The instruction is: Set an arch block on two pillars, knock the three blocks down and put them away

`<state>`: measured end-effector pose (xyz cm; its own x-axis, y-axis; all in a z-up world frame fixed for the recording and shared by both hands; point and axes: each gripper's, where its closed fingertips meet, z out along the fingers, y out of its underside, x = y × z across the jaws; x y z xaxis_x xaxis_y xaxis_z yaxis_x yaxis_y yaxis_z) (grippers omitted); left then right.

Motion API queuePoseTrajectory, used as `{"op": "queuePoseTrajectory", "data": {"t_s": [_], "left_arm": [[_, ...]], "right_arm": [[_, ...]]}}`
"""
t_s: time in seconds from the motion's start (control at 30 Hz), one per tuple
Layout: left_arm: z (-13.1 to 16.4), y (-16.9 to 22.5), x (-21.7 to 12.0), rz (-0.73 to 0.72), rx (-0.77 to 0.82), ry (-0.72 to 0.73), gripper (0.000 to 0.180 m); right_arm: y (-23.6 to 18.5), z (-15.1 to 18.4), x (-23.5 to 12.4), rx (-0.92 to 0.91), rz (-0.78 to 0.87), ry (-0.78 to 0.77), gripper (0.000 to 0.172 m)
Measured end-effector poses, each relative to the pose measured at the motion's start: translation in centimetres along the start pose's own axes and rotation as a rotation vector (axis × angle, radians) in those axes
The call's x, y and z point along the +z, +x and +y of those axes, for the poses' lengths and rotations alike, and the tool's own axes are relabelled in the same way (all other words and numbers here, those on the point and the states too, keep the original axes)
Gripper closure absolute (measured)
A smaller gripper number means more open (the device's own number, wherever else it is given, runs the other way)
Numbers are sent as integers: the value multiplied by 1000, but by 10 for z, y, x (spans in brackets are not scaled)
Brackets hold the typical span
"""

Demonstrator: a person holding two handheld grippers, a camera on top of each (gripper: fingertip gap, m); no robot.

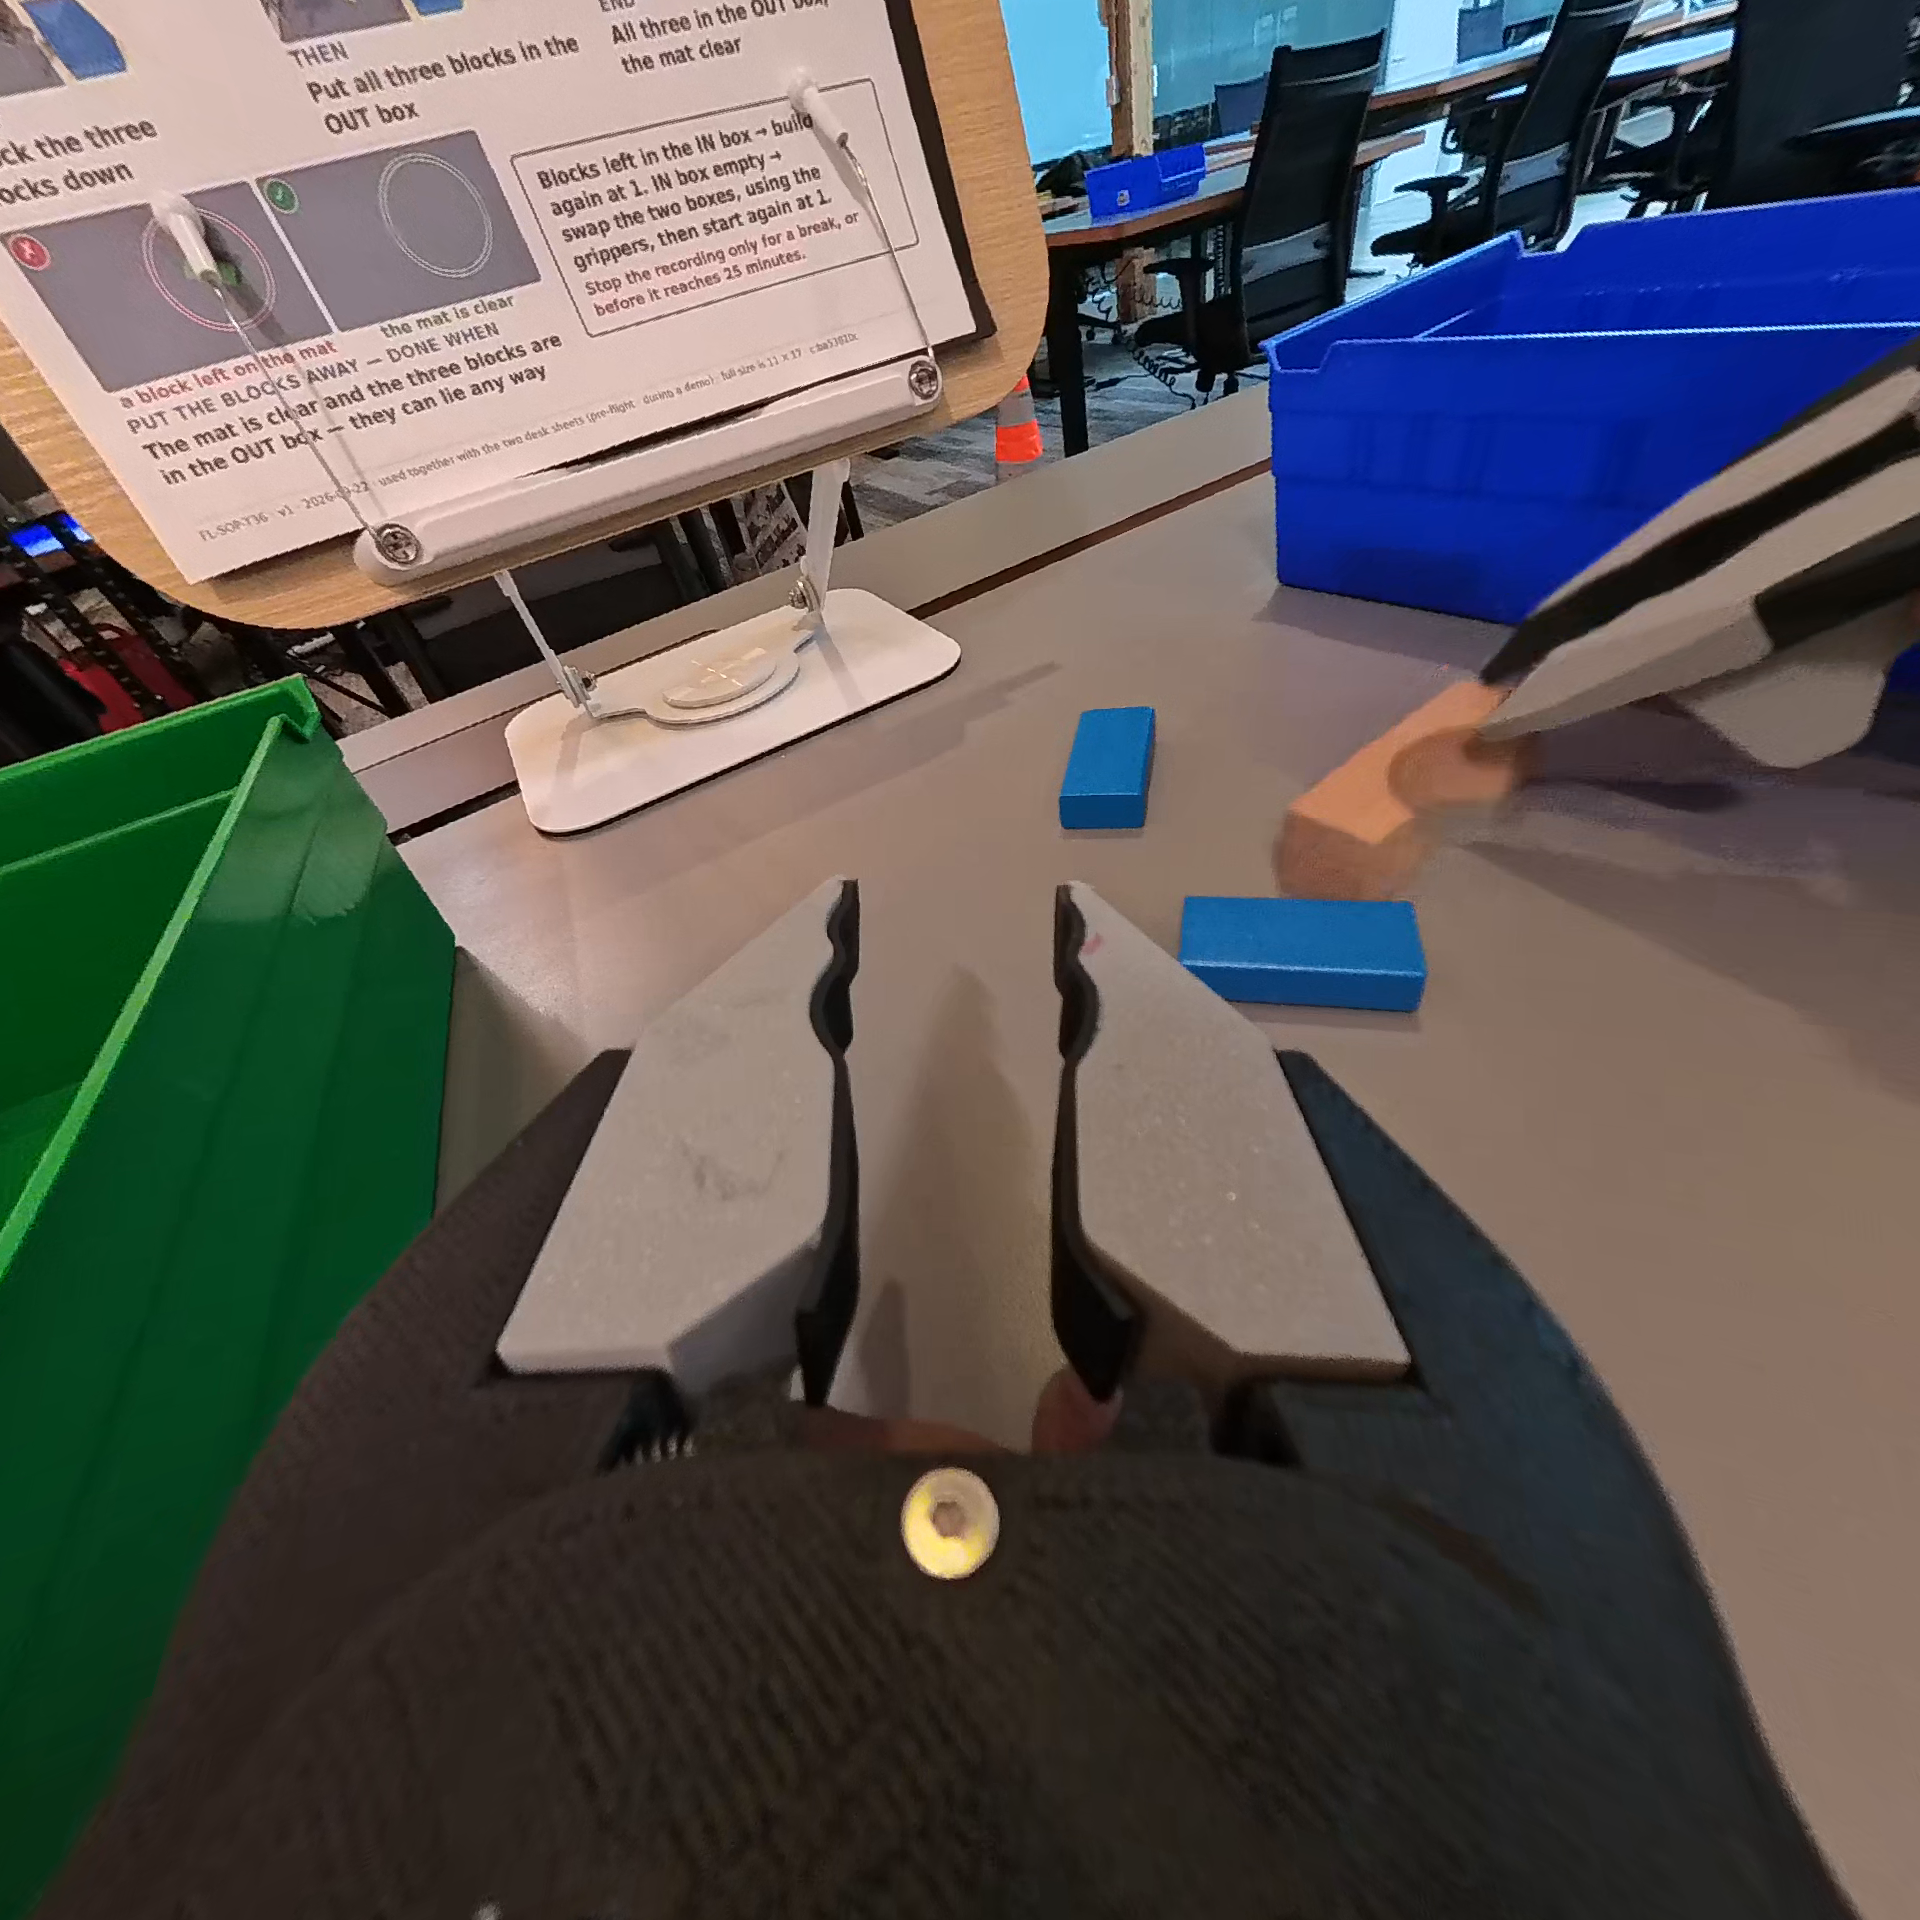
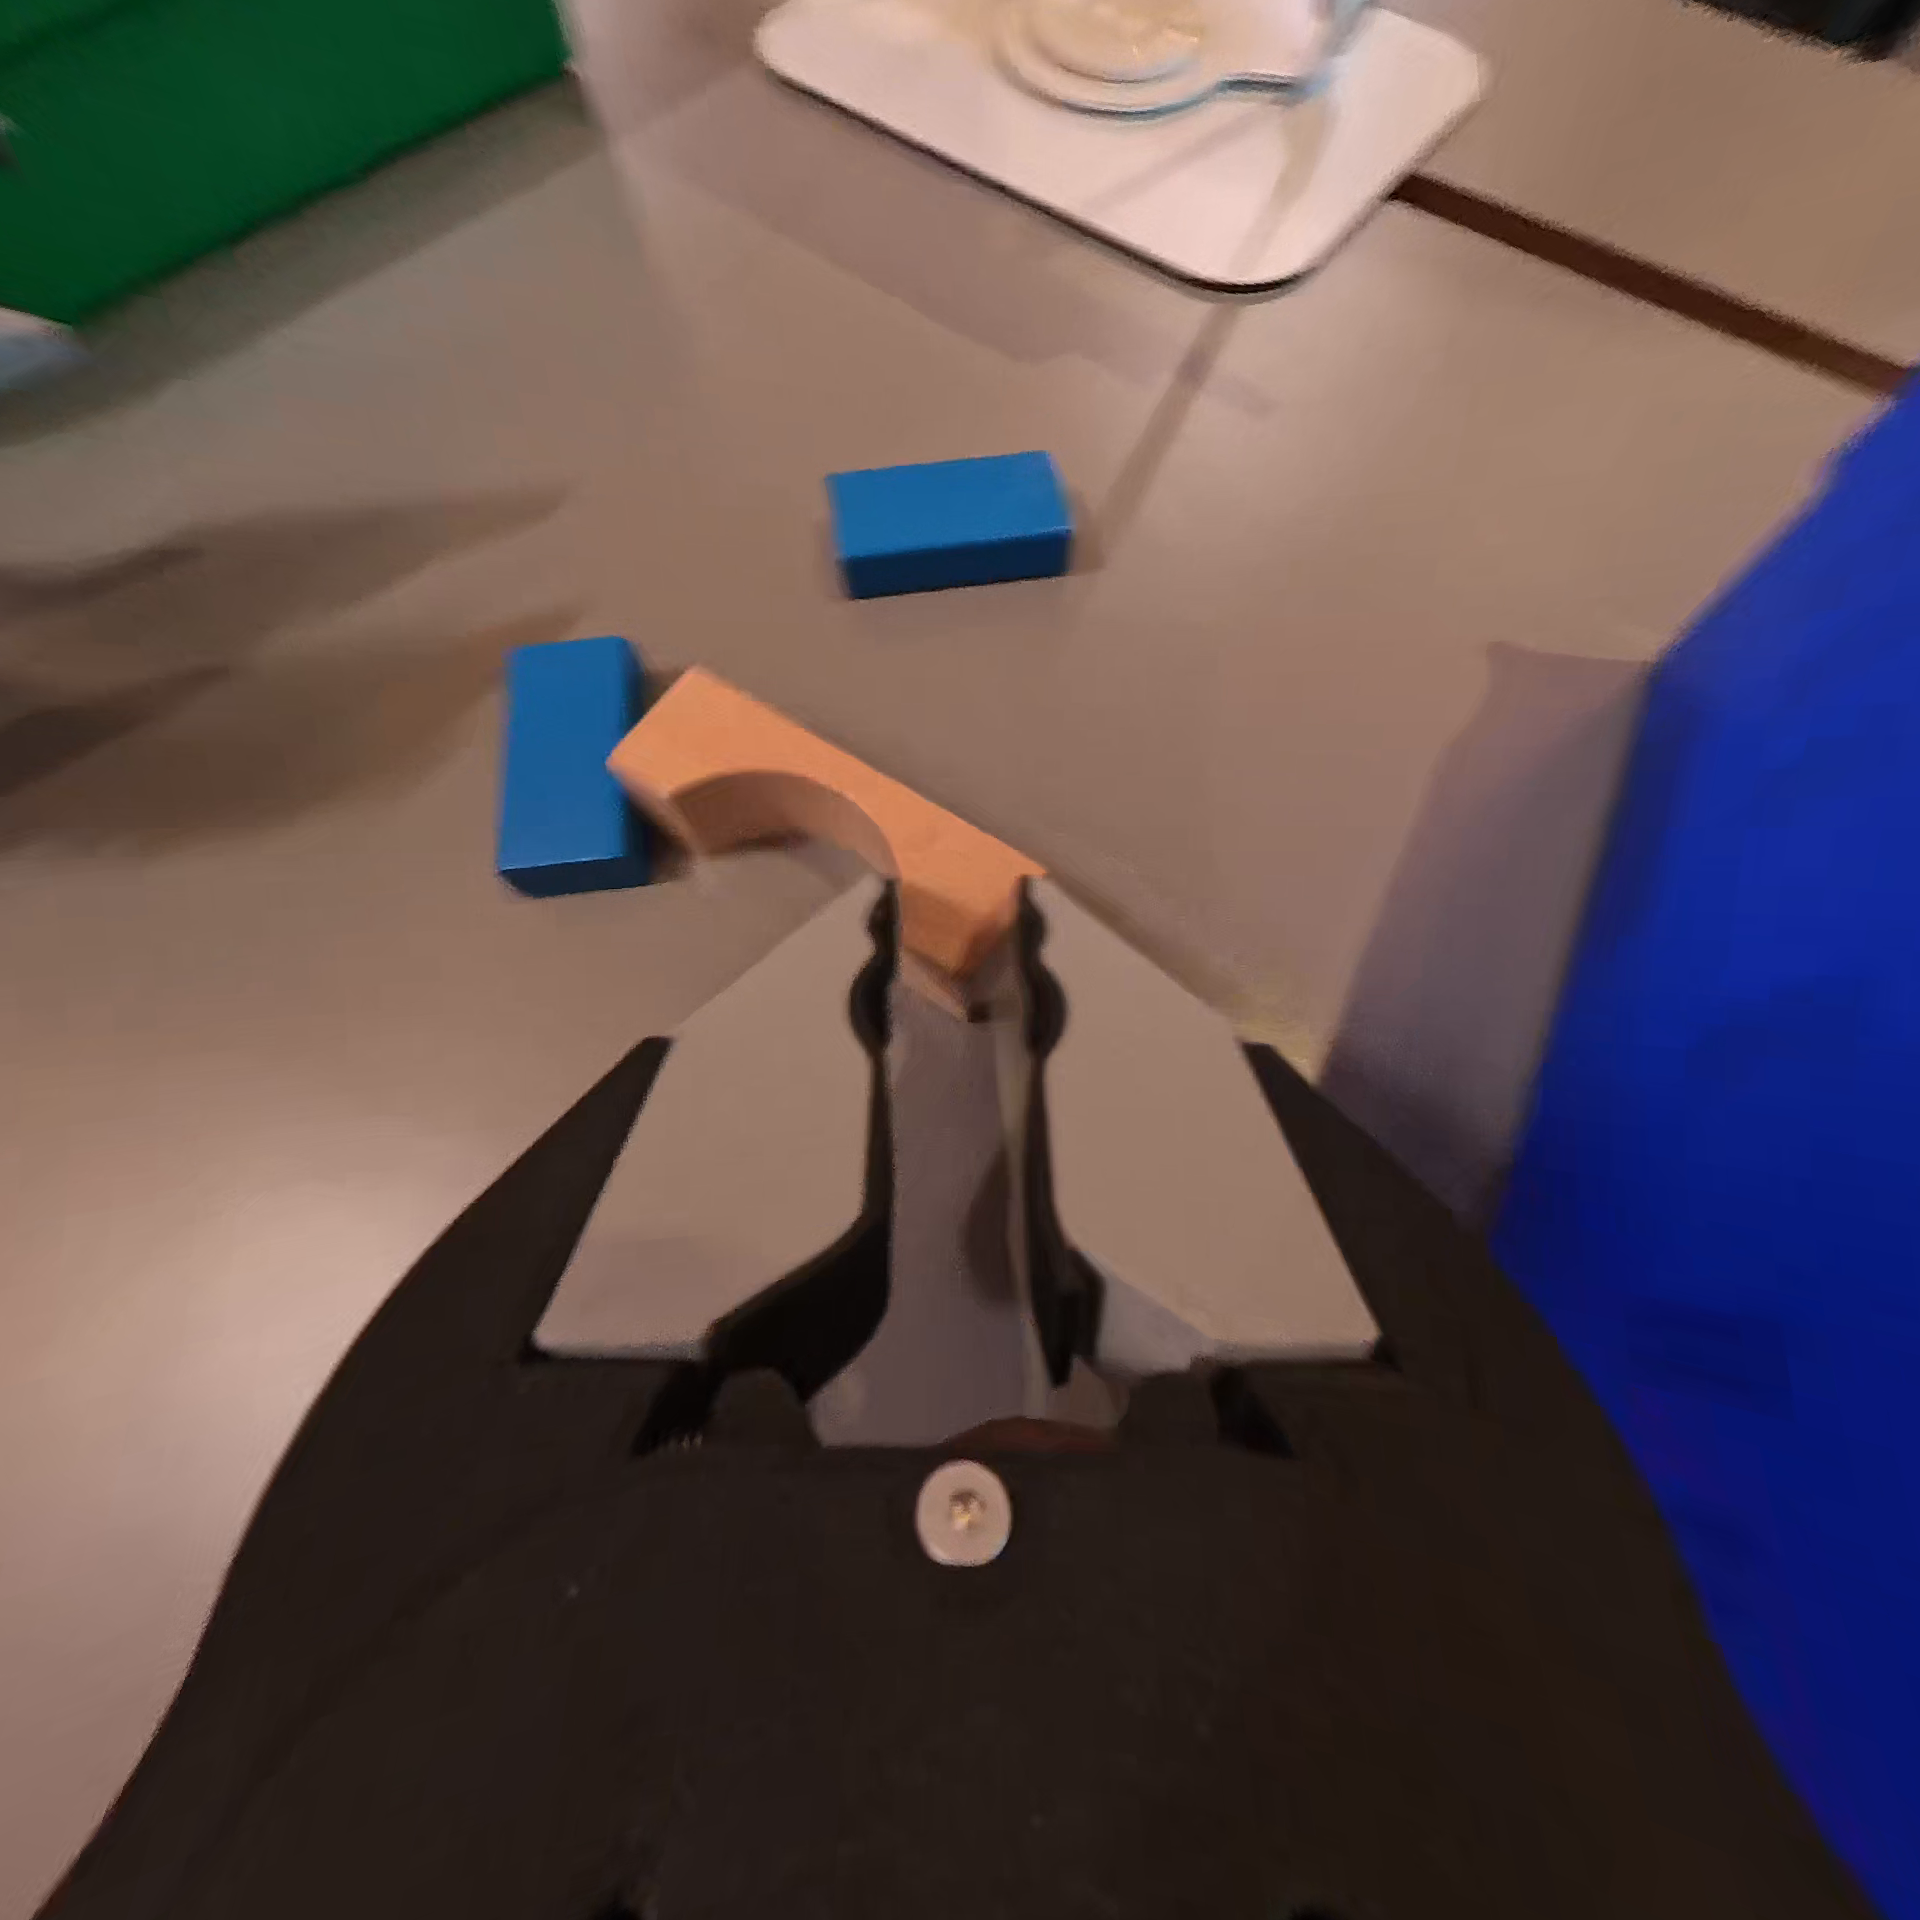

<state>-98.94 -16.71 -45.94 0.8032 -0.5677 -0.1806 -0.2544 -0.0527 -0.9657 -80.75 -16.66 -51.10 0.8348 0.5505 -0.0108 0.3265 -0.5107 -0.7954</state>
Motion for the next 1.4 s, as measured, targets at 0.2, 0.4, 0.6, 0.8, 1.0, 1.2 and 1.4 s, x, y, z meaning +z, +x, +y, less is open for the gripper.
{"op": "queuePoseTrajectory", "data": {"t_s": [0.2, 0.4, 0.6, 0.8, 1.0, 1.2, 1.4], "left_arm": [[2, 0, 1, 8, -8, -12, 145], [0, 1, 0, 2, 7, -3, 145], [0, 1, 0, 3, 3, -3, 145], [0, 1, 0, 3, 8, -2, 145], [1, 1, 1, 6, 8, -7, 145], [1, 1, 1, 7, 2, -8, 145], [1, 1, 0, 6, 0, -6, 145]], "right_arm": [[-12, -27, -14, -29, -84, 156, 143], [-38, -6, 13, -112, -144, 25, 127], [-68, 2, 12, -196, -271, -16, 152], [-78, -2, 7, -228, -313, 13, 153], [-74, -14, 3, -119, -330, 78, 140], [-101, -10, 13, -245, -337, 68, 126], [-95, 12, 31, -385, -199, -49, 130]]}}
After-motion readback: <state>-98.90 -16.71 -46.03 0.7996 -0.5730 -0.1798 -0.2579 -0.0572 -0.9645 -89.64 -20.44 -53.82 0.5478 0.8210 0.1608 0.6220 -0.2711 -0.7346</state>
